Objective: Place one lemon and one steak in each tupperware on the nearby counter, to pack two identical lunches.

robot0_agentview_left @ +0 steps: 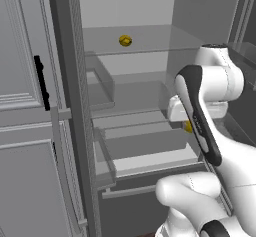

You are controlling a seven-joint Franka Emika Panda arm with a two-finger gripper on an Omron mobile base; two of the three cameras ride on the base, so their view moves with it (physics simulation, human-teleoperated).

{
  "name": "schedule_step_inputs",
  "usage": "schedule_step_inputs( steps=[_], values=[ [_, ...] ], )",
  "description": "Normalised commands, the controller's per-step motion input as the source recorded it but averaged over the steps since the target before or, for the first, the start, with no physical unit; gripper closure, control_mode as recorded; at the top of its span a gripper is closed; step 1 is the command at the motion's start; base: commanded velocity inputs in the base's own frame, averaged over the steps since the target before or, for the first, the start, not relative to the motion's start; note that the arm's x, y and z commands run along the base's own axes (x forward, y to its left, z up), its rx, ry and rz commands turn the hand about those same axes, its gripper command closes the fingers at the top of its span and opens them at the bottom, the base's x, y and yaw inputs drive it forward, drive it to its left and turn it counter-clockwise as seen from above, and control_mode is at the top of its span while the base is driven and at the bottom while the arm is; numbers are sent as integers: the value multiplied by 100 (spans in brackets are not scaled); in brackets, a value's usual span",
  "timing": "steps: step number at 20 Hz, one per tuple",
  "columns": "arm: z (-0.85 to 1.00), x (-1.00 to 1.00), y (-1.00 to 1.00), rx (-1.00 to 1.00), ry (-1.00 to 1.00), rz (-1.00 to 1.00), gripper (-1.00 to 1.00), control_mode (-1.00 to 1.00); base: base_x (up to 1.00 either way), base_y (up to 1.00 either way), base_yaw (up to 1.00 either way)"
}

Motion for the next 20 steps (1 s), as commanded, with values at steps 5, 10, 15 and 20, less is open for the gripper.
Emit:
schedule_step_inputs(
  steps=[5, 10, 15, 20],
  values=[
    [-65, -46, 0, 0, 24, 0, 100, -100, 0, 0, 0],
    [-16, -54, 0, 0, 10, 0, 100, -100, 0, 0, 0],
    [-4, -24, 0, 0, 1, 0, 100, 100, -52, 0, 0],
    [0, 0, 0, 0, 0, 0, 100, 100, -100, 31, 5]
  ],
)
